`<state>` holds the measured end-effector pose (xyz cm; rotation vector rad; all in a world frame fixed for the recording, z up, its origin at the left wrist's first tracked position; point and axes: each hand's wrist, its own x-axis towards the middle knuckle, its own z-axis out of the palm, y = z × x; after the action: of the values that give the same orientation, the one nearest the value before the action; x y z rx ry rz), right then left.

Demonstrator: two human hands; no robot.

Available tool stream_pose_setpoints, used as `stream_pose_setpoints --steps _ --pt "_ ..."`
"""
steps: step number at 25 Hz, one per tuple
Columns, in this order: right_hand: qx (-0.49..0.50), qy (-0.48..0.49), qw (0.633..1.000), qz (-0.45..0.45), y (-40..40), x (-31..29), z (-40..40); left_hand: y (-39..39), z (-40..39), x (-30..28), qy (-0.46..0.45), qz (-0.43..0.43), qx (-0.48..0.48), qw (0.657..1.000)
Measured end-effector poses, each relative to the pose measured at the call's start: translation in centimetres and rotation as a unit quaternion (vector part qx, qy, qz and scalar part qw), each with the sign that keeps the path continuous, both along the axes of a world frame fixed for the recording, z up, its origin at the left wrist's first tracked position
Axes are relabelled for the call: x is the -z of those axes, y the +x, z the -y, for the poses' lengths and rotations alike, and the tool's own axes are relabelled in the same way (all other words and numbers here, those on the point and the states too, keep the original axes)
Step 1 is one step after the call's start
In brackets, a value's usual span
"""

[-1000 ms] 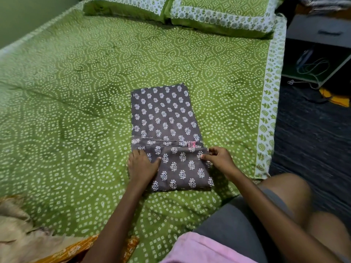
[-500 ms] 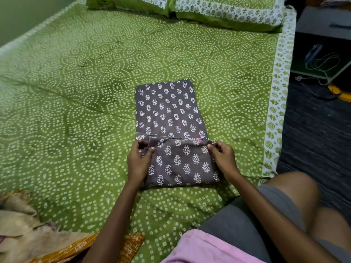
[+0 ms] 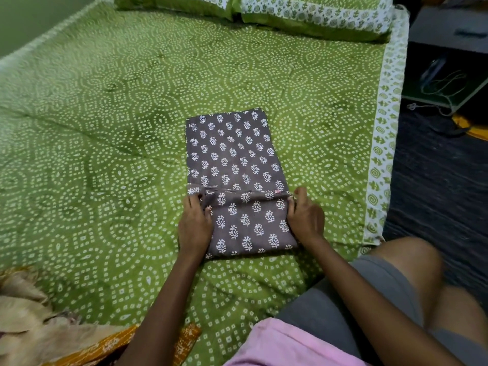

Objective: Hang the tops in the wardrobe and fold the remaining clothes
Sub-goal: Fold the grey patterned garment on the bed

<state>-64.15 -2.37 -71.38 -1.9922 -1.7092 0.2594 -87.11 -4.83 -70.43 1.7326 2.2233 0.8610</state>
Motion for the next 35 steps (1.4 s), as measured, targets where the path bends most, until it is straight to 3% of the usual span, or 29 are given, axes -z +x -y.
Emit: stream_pose_setpoints --steps 2,3,5,6,8,10,13,22,25,29,32,35 --pt "-0.013 0.129 0.991 -0.025 -0.6 -0.9 0.2 0.5 0.0 -1.5 0.126 0.023 0.058 0.99" --pt "-0.068 0.159 0.984 -0.044 -1.2 -1.0 0.6 0.9 0.1 -1.9 0.137 0.043 0.111 0.983" --pt "-0.246 0.126 0.961 -0.026 -2.6 0.4 2.1 1.7 0.3 -1.5 0.049 0.062 0.236 0.968" --pt "-0.32 0.09 0.943 0.036 -3.0 1.6 2.7 1.8 0.4 -0.5 -0.01 0.016 0.289 0.957" --pt "-0.396 -0.006 0.907 0.144 -3.0 3.2 2.4 0.6 0.0 2.5 -0.079 -0.171 0.355 0.916" --pt "-0.407 -0.082 0.895 0.165 -2.7 3.2 0.6 -0.7 -1.2 3.5 -0.118 -0.25 0.343 0.898" --pt "-0.372 -0.123 0.907 0.155 -2.6 2.7 -2.2 -2.5 -3.3 2.8 -0.159 -0.233 0.306 0.909" --pt "-0.372 -0.07 0.925 0.032 6.9 3.3 -2.4 -9.9 -2.9 2.9 -0.104 -0.04 0.405 0.908" --pt "-0.372 -0.009 0.926 0.067 9.2 3.0 -1.2 -11.9 -3.1 2.5 -0.094 -0.084 0.426 0.896" --pt "-0.42 -0.066 0.893 0.145 9.0 2.5 -1.4 -12.6 -3.8 2.1 -0.108 -0.122 0.465 0.87" --pt "-0.404 -0.08 0.9 0.146 7.5 3.1 -2.0 -11.7 -4.0 2.3 -0.075 -0.145 0.457 0.874" --pt "-0.415 -0.014 0.898 0.147 5.3 3.0 -2.3 -10.2 -4.6 2.2 -0.022 -0.198 0.463 0.864"
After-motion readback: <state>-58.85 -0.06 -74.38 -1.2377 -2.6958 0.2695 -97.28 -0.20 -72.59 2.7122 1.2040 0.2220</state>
